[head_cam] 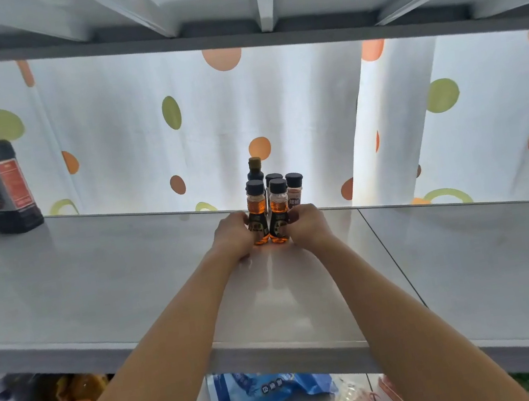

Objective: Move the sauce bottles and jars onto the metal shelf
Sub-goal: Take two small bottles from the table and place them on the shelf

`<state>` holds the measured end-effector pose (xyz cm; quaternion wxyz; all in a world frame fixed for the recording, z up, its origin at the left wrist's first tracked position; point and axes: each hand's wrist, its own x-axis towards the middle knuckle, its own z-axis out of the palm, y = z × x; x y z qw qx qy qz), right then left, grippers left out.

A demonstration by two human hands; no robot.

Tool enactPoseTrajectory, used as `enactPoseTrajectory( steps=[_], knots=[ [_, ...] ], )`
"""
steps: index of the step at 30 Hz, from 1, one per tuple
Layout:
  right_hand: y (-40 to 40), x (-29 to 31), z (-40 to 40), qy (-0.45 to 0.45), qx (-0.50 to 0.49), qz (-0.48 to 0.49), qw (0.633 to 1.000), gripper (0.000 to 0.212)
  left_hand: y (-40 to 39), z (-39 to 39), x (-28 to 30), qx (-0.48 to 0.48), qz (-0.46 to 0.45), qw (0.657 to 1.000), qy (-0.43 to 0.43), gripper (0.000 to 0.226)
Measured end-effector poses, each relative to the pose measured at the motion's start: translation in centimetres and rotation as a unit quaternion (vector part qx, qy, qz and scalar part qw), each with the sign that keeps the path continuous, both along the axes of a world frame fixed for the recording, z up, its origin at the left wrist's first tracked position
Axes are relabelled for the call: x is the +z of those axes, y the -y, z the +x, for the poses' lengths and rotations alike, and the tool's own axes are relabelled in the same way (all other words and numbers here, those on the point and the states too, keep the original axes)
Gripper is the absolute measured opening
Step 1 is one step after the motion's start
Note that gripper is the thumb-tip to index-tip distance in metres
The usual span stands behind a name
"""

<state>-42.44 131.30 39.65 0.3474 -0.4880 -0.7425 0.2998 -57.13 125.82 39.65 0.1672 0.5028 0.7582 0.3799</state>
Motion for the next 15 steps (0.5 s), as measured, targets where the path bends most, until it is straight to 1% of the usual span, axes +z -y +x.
enactPoseTrajectory(
  steps=[3, 6, 12, 15],
  knots=[
    [-1.4, -0.7, -0.9, -0.011, -0.017, 0.011, 1.0, 0.004, -1.5, -0.5, -0.2, 0.018, -0.003, 1.0, 0.013, 0.038],
    [-2.9, -1.1, -1.4, -0.023, -0.027, 0.006, 0.999, 0.008, -3.2, -0.6, -0.7, 0.032, 0.013, 0.999, 0.038, 0.036],
    [-4.7, -1.5, -2.1, -0.035, -0.032, 0.005, 0.999, 0.012, -5.0, -1.1, -2.2, 0.049, 0.046, 0.997, 0.035, 0.033],
    [-5.3, -1.8, -2.4, -0.045, -0.03, 0.006, 0.998, 0.01, -5.2, -1.1, -3.0, 0.065, 0.066, 0.995, 0.033, 0.028]
  ],
)
